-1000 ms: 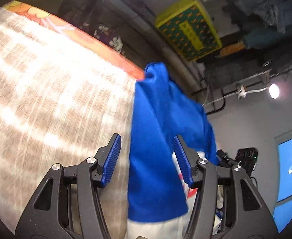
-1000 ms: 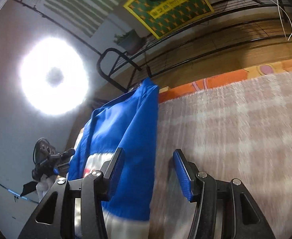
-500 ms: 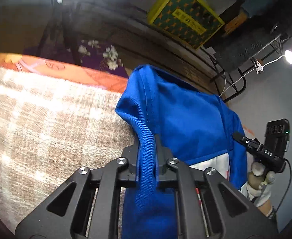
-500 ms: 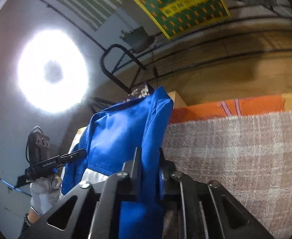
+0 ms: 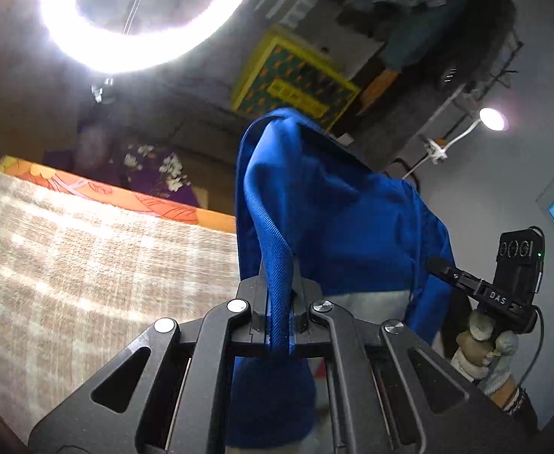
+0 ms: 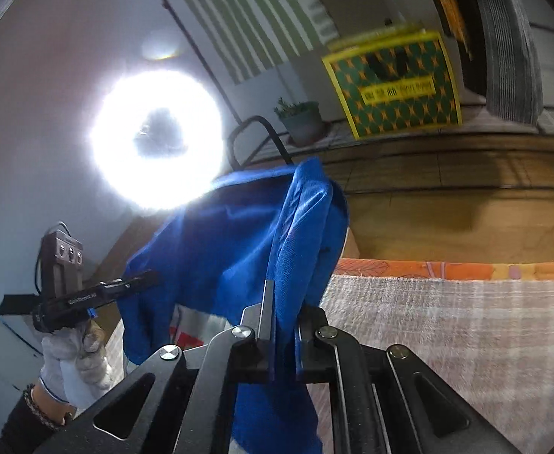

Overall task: Fold large clothes
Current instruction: 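Grasp the blue collar with both tools and lift it up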

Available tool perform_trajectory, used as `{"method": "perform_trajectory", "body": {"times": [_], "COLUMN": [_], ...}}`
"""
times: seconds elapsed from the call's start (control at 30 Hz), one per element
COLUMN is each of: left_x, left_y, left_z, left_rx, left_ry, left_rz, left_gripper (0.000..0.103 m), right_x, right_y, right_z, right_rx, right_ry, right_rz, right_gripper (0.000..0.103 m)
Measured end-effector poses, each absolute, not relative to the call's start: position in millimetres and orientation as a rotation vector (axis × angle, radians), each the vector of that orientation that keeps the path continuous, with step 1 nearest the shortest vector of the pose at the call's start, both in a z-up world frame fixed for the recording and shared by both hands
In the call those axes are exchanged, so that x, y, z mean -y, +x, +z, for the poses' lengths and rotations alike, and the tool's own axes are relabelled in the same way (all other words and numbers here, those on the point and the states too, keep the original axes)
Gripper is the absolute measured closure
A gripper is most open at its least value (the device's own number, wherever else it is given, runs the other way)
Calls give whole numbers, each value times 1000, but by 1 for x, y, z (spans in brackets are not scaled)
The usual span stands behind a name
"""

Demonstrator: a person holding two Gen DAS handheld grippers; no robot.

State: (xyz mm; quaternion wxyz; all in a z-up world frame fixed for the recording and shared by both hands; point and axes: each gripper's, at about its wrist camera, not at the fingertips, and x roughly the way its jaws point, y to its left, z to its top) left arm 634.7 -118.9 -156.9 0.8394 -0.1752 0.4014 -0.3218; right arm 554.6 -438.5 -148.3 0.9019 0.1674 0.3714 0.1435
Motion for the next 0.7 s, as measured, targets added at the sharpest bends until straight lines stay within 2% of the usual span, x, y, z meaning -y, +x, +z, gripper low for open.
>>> {"method": "perform_trajectory", "body": {"times": [0.33,0.5,0.7], "left_x": [86,64,49], "left_y": [523,470,409], "left_z": [-106,-110,-129], "left_rx": [-773,-782,-795], "left_ry": [-347,-351,-269], "left_rz": [-727,-734,-717], "left_gripper": [100,101,100], "right_x": [409,390,375], "right_y": [452,385,317], "right_z": [-91,-84,-106], "right_rx": [-721,-718,-758], "right_ry": [214,161,108], "right_rz": [318,329,327], "right_gripper": [101,101,101]}}
